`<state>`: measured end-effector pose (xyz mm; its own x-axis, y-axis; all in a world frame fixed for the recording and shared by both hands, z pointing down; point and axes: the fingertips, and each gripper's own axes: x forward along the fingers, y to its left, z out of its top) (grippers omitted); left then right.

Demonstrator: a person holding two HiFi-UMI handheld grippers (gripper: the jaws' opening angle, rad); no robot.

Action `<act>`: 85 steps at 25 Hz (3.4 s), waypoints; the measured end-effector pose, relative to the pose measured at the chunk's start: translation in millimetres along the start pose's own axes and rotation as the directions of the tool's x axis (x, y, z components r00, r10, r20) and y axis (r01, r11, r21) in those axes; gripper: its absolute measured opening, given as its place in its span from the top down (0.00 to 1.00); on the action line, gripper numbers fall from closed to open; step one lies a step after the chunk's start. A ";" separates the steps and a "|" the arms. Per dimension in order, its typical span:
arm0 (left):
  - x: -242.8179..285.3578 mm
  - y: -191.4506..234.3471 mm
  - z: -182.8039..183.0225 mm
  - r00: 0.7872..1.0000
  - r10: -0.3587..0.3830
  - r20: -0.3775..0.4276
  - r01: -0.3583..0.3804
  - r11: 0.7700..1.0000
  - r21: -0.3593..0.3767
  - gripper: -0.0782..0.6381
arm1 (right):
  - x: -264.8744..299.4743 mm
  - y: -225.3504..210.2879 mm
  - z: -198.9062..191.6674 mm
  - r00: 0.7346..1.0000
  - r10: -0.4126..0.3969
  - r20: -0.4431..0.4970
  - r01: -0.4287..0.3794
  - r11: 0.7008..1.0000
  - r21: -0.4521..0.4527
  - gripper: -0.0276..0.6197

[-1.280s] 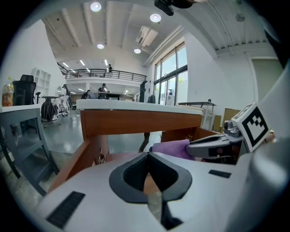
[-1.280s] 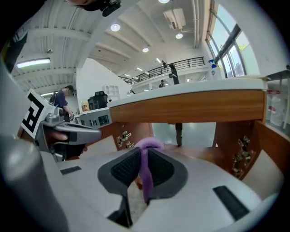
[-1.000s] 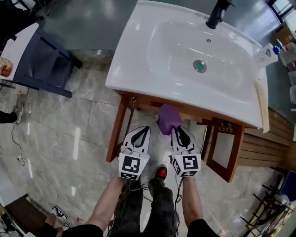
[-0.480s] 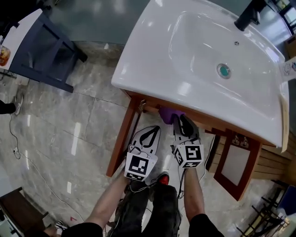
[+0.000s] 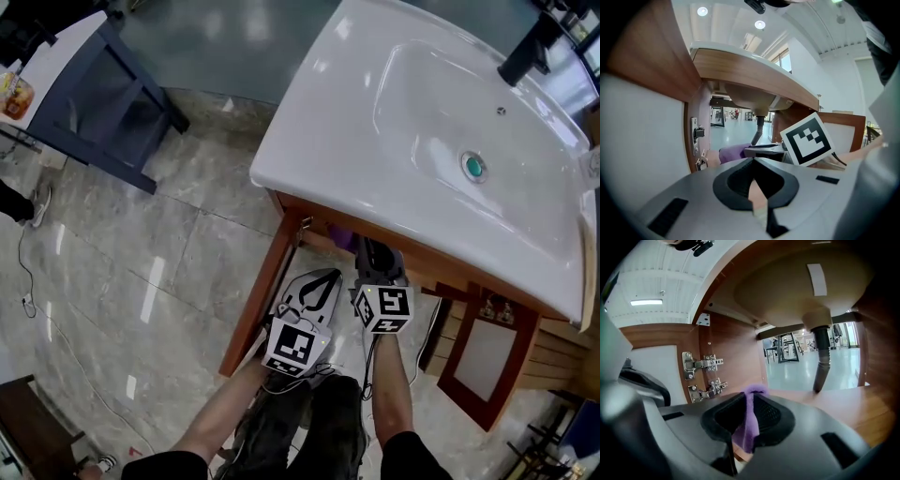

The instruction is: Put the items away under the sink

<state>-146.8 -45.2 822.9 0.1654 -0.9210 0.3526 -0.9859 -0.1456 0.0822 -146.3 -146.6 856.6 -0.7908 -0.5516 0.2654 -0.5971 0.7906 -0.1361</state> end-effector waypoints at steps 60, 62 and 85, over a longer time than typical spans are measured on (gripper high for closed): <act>-147.9 -95.8 307.8 0.991 -0.110 0.070 0.100 0.985 0.141 0.88 | -252.5 15.7 312.4 0.968 -0.240 0.071 0.244 0.968 -0.055 0.72; -151.0 -96.5 331.4 0.989 -0.118 0.085 0.105 0.983 0.151 0.88 | -263.3 15.7 335.0 0.963 -0.255 0.084 0.260 0.964 -0.054 0.74; -222.3 -106.1 424.3 0.981 -0.148 0.122 0.126 0.977 0.172 0.88 | -392.0 52.8 417.5 0.910 -0.387 0.148 0.397 0.917 -0.041 0.86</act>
<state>-89.3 21.8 340.3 0.3054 -0.9265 0.2198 -0.9465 -0.3206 -0.0359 75.9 0.2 346.9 -0.5085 -0.8474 0.1528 -0.8557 0.5171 0.0194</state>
